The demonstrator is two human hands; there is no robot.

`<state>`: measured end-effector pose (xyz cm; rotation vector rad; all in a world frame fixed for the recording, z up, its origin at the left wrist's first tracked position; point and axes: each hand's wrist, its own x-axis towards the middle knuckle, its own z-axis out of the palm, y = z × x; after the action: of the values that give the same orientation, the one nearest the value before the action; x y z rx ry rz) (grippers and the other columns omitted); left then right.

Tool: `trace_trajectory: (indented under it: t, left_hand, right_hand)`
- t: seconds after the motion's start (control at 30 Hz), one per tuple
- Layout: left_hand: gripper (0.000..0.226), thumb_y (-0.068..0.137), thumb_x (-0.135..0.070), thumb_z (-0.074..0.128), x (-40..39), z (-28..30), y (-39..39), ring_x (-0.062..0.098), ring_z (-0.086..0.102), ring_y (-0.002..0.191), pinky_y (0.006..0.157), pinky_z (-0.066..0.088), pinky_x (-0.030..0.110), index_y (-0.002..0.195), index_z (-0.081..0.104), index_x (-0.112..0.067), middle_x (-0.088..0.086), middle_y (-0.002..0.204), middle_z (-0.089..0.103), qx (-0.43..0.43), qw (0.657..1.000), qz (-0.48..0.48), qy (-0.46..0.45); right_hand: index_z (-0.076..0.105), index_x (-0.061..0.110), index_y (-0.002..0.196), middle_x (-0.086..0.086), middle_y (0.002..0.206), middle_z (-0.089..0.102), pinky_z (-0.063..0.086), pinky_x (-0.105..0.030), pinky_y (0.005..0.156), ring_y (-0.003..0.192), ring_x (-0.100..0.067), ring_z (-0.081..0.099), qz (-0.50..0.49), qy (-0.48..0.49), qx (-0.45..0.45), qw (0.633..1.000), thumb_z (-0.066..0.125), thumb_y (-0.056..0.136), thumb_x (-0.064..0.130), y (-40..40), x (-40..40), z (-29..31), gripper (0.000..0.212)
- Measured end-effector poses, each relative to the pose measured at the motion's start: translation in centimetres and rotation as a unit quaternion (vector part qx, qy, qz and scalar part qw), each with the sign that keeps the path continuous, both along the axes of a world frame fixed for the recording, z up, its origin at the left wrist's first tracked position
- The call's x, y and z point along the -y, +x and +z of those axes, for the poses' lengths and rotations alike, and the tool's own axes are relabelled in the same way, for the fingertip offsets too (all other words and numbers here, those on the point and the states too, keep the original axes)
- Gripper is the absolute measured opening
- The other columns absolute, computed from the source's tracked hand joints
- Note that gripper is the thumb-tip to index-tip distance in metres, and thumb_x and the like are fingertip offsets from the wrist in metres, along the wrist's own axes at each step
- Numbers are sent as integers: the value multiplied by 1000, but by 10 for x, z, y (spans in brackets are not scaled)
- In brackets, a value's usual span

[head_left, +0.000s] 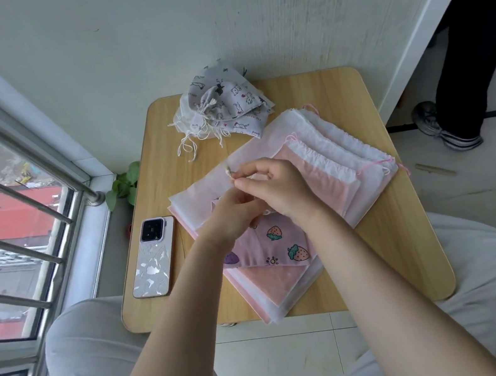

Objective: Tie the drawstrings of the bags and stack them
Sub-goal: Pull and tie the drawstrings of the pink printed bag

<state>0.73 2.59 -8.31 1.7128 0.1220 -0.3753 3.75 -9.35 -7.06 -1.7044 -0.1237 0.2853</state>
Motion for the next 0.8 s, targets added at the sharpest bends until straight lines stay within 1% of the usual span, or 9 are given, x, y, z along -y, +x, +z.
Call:
trace_trajectory:
  t: [0.1, 0.13, 0.2, 0.3, 0.4, 0.47, 0.63, 0.73, 0.8]
  left_hand:
    - [32, 101, -26, 52, -4, -6, -2, 12, 38, 48, 50, 31, 23, 81, 65, -4, 5, 57, 53, -16, 999, 36, -21]
    - [37, 102, -31, 49, -6, -6, -2, 12, 38, 47, 49, 29, 23, 87, 67, -3, 5, 59, 57, -23, 998, 44, -36]
    - [42, 103, -35, 43, -9, -6, -1, 13, 39, 48, 47, 28, 23, 99, 69, -2, 11, 74, 68, -42, 995, 59, -72]
    - [43, 103, -39, 40, -11, -8, 2, 15, 42, 51, 51, 25, 29, 93, 68, -7, 23, 91, 69, -51, 991, 64, -105]
    - [43, 103, -39, 39, -12, -8, 2, 18, 44, 53, 52, 25, 30, 86, 66, -10, 23, 86, 67, -50, 990, 76, -110]
    - [41, 105, -35, 37, -13, -6, 2, 18, 45, 52, 51, 28, 29, 86, 63, -11, 18, 80, 66, -54, 989, 86, -110]
    - [35, 104, -31, 39, -13, -2, 3, 20, 53, 56, 48, 35, 25, 93, 64, -9, 12, 76, 66, -51, 992, 90, -70]
    - [33, 103, -29, 43, -15, -1, 5, 19, 58, 62, 52, 39, 25, 90, 66, -9, 8, 79, 65, -42, 983, 166, -71]
    - [31, 102, -25, 44, -18, 0, 7, 20, 59, 67, 57, 42, 28, 88, 67, -9, 5, 78, 66, -29, 971, 214, -101]
  right_hand:
    - [62, 26, 100, 4, 89, 70, 57, -30, 71, 80, -9, 68, -22, -6, -11, 1000, 46, 96, 10, 3, 4, -1, 23]
    - [56, 24, 103, 0, 94, 71, 58, -32, 69, 82, -11, 70, -31, 11, -35, 999, 41, 97, 8, 3, 7, -2, 23]
    - [54, 17, 111, -1, 98, 69, 56, -23, 63, 80, -8, 69, -8, -9, -67, 998, 38, 100, 8, 3, 15, -4, 22]
    - [66, 8, 107, 2, 82, 67, 51, -16, 63, 73, -6, 63, 65, -72, -69, 993, 42, 100, 12, 0, 20, -7, 25]
    - [65, -5, 91, 0, 68, 60, 44, -15, 56, 58, -6, 55, 84, -83, -76, 990, 44, 99, 13, -1, 25, -7, 28]
    - [67, 1, 85, 2, 66, 61, 43, -18, 56, 59, -9, 54, 99, -98, -61, 988, 49, 97, 13, -1, 29, -6, 25]
    - [68, 17, 86, -2, 66, 67, 47, -20, 54, 55, -10, 61, 64, -111, -49, 991, 65, 90, 6, -1, 32, -6, 12]
    - [70, 12, 86, -11, 76, 72, 50, -24, 55, 58, -14, 64, 55, -108, -71, 990, 66, 88, 8, 0, 36, -1, 6]
    - [72, 10, 88, -8, 82, 73, 51, -25, 62, 66, -13, 66, 92, -142, -69, 983, 69, 86, 13, 1, 39, 1, 5]
